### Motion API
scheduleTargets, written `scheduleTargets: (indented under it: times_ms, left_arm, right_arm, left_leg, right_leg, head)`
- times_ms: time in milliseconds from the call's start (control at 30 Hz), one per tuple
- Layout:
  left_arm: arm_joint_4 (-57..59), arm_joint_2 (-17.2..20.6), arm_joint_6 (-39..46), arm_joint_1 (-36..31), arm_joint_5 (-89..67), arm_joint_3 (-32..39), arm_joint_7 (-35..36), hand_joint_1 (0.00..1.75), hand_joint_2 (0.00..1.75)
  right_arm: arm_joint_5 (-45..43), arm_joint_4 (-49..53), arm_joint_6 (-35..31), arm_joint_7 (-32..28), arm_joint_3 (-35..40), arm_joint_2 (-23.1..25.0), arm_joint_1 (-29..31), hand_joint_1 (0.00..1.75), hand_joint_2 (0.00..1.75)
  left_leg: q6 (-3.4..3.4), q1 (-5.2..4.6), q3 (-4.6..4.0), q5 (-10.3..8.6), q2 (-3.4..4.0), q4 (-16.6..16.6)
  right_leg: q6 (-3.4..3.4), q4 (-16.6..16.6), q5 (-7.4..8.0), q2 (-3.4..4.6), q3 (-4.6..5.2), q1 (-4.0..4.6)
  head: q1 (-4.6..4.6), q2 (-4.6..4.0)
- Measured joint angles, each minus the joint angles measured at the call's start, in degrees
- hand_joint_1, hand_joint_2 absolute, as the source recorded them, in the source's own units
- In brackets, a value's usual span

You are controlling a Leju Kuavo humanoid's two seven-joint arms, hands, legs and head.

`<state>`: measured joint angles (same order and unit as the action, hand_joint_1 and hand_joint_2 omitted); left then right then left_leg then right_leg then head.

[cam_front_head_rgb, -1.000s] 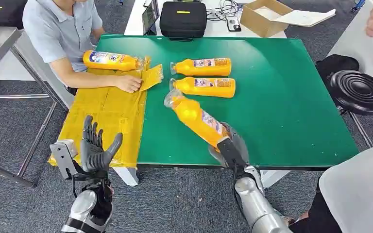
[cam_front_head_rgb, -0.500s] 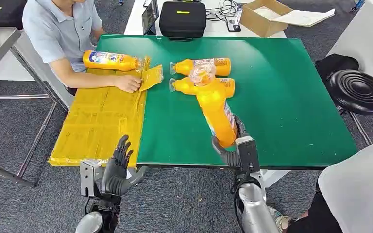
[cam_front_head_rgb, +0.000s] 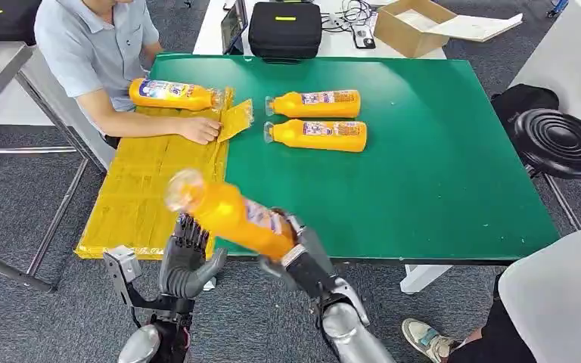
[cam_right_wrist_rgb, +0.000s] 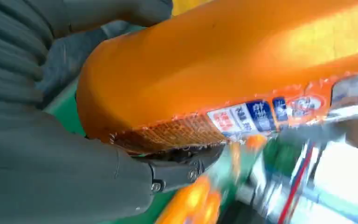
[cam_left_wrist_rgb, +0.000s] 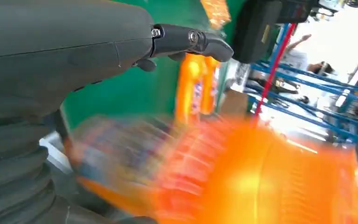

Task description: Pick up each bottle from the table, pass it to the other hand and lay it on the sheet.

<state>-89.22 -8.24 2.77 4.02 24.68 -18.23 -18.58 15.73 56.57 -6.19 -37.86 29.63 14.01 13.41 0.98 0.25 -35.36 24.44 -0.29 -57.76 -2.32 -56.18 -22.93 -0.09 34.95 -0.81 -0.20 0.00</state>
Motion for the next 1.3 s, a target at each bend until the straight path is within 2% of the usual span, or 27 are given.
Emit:
scheduleTargets:
  times_ms: [300, 800, 833, 867, 967, 1000, 1033, 1067, 1100, 1300]
  left_arm:
    - [-2.2, -0.7, -3.4, 1.0, 4.9, -0.2, 1.7, 0.00, 1.75]
    - [-2.2, 0.4, -5.6, 1.5, 6.6, 0.1, 2.4, 0.00, 1.75]
    - [-2.3, 0.5, -5.8, 1.5, 5.9, 0.1, 2.3, 0.73, 1.75]
    - [-2.3, 0.7, -5.8, 1.5, 4.6, 0.1, 2.2, 1.75, 1.75]
    - [-2.1, 1.1, -5.4, 1.1, 1.3, -0.1, 1.9, 1.75, 1.75]
    - [-1.9, 1.1, -4.9, 0.9, 0.4, -0.2, 1.8, 1.75, 1.75]
    - [-1.7, 1.1, -4.5, 0.7, -0.1, -0.2, 1.6, 1.75, 1.75]
    - [-1.2, 1.1, -4.4, 0.5, -0.4, -0.2, 1.4, 1.75, 1.75]
    - [-1.0, 1.1, -4.4, 0.3, -0.5, -0.2, 1.4, 1.75, 1.75]
    - [0.7, 1.2, -7.9, -2.2, 4.5, 0.0, 2.6, 1.75, 1.75]
  right_arm:
    - [1.5, -6.1, 0.3, -0.3, 6.8, 1.9, 2.4, 1.75, 1.75]
    - [0.9, -8.5, 0.3, -0.3, 8.1, 1.9, 3.8, 1.75, 1.75]
    - [0.9, -8.6, 0.3, -0.3, 8.1, 1.9, 3.8, 1.75, 1.75]
    - [0.9, -8.7, 0.2, -0.2, 8.1, 1.9, 3.9, 1.75, 1.75]
    - [1.1, -8.7, 0.3, 0.3, 8.3, 1.9, 4.1, 1.75, 1.75]
    - [1.1, -8.7, 0.3, 0.5, 8.4, 1.9, 4.2, 0.23, 1.75]
    - [1.2, -8.7, 0.3, 0.8, 8.6, 1.9, 4.3, 0.00, 1.75]
    - [1.2, -8.7, 0.4, 1.0, 8.9, 1.9, 4.4, 0.00, 1.75]
    - [1.3, -8.6, 0.4, 1.1, 9.0, 1.9, 4.5, 0.00, 0.00]
    - [0.5, -6.5, 2.4, -0.5, 10.7, 1.7, 3.8, 0.00, 0.00]
  left_leg:
    - [-0.01, 0.01, 0.02, -0.01, 0.01, 0.0]
    - [-0.01, 0.01, 0.02, -0.01, 0.02, 0.0]
    - [-0.01, 0.01, 0.02, -0.01, 0.02, 0.0]
    - [-0.01, 0.01, 0.02, -0.01, 0.02, 0.0]
    - [-0.01, 0.01, 0.03, -0.01, 0.02, 0.0]
    - [-0.01, 0.01, 0.03, -0.01, 0.02, 0.0]
    - [-0.01, 0.01, 0.03, -0.02, 0.03, 0.0]
    - [-0.01, 0.01, 0.04, -0.02, 0.03, 0.0]
    - [-0.01, 0.01, 0.04, -0.02, 0.03, 0.0]
    - [-0.01, 0.01, 0.03, -0.02, 0.01, 0.0]
  right_leg:
    - [0.00, 0.0, -0.01, 0.00, 0.03, 0.01]
    - [0.00, 0.0, -0.01, 0.01, 0.03, 0.01]
    - [0.00, 0.0, -0.01, 0.01, 0.03, 0.01]
    - [0.00, 0.0, 0.00, 0.01, 0.03, 0.01]
    - [0.01, 0.0, 0.00, 0.00, 0.03, 0.01]
    - [0.01, 0.0, 0.00, 0.01, 0.03, 0.01]
    - [0.01, 0.0, 0.00, 0.01, 0.03, 0.01]
    - [0.01, 0.0, 0.00, 0.01, 0.03, 0.01]
    - [0.01, 0.0, 0.00, 0.01, 0.03, 0.01]
    - [0.01, 0.0, 0.00, 0.00, 0.02, 0.01]
  head:
    - [0.00, 0.00]
    - [0.00, 0.00]
    - [0.00, 0.00]
    - [0.00, 0.00]
    - [0.00, 0.00]
    - [0.00, 0.00]
    - [0.00, 0.00]
    - [0.00, 0.00]
    - [0.00, 0.00]
    - [0.02, 0.00]
